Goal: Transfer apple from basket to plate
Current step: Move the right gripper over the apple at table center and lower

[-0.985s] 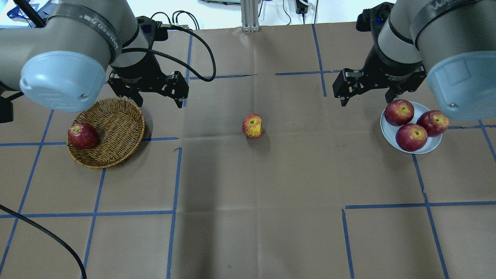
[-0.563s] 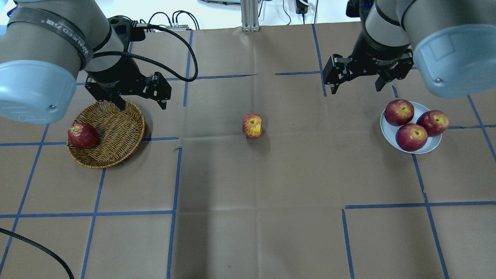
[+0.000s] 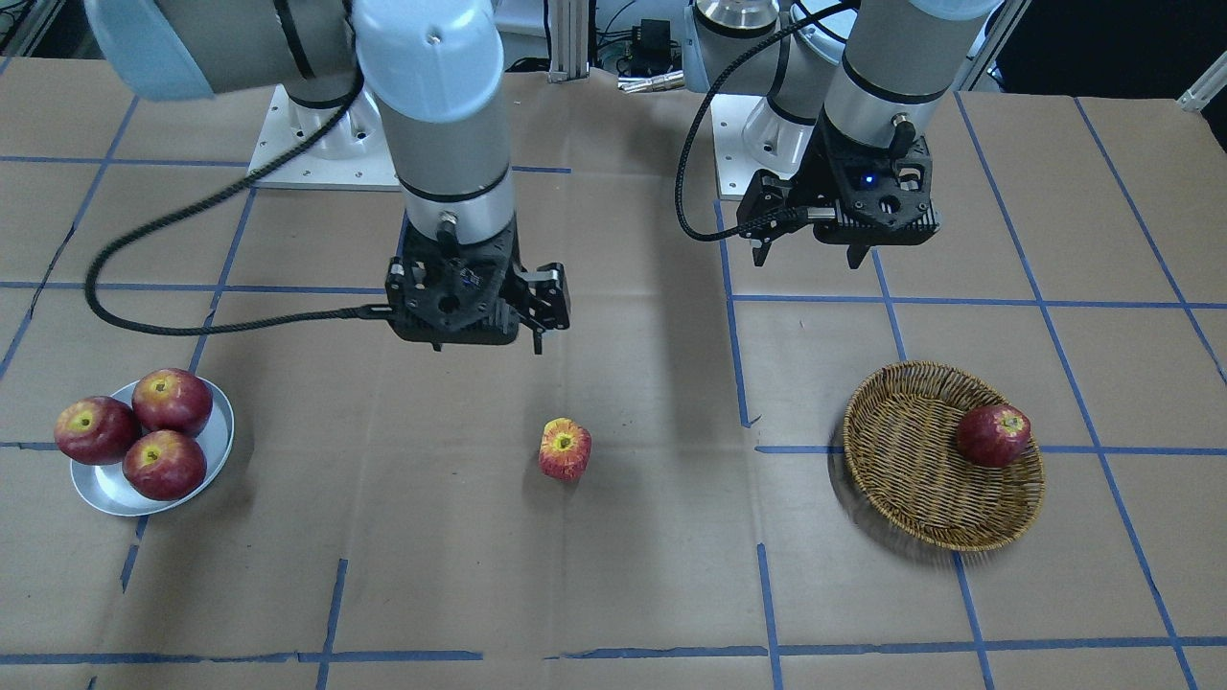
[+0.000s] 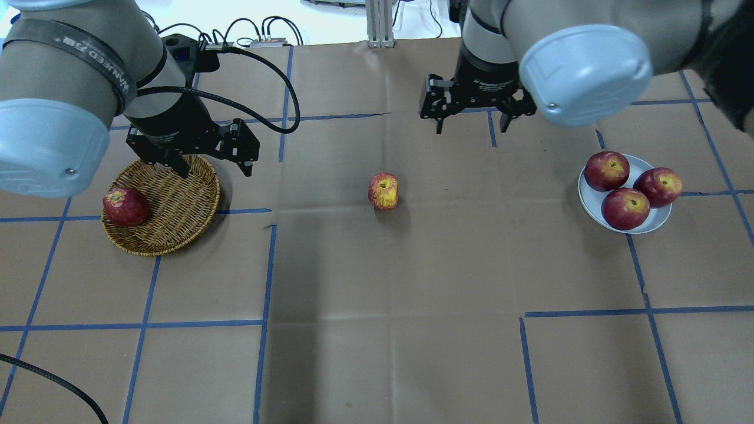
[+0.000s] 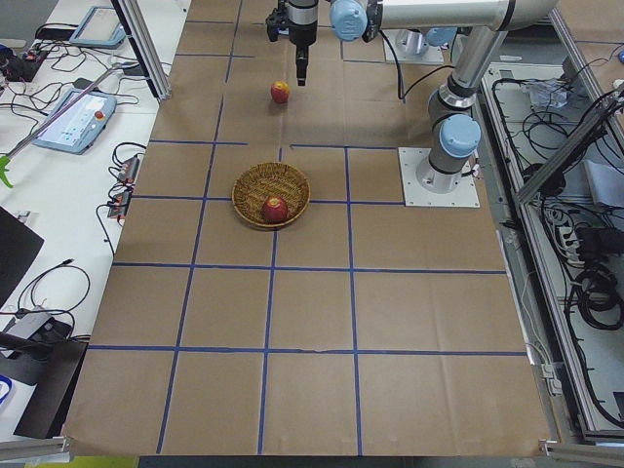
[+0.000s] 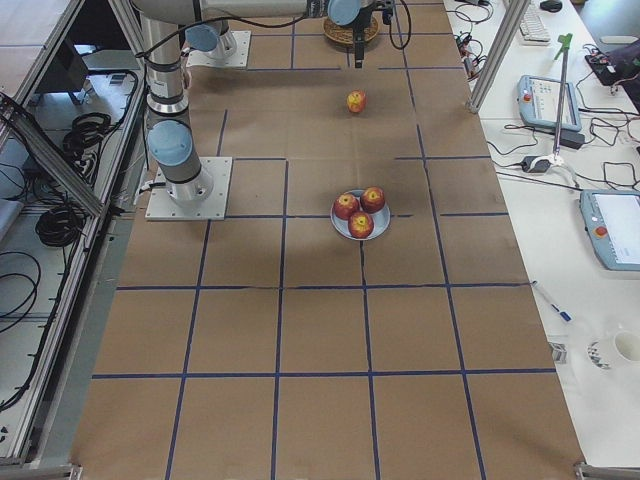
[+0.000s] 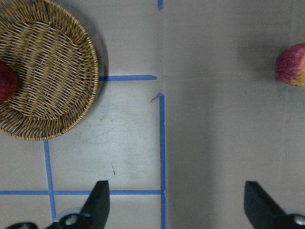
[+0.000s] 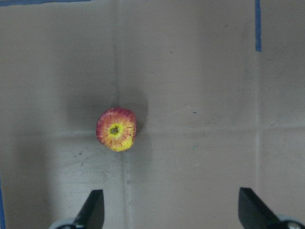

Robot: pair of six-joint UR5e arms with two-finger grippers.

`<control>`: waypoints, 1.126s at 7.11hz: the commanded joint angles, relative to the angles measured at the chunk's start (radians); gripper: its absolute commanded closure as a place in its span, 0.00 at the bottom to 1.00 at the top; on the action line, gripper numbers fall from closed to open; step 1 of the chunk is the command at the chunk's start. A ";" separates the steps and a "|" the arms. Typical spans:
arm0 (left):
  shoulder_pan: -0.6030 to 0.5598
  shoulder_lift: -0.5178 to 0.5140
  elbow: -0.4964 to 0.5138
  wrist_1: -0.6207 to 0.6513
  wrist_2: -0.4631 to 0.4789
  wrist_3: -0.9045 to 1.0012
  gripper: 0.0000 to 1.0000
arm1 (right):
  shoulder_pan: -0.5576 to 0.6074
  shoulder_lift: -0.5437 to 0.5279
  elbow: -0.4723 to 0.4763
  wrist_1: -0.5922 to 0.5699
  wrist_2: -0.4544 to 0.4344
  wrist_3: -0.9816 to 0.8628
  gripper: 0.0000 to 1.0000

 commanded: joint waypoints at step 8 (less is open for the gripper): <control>-0.006 0.021 -0.012 -0.003 0.003 -0.001 0.01 | 0.070 0.272 0.186 -0.475 -0.001 0.067 0.00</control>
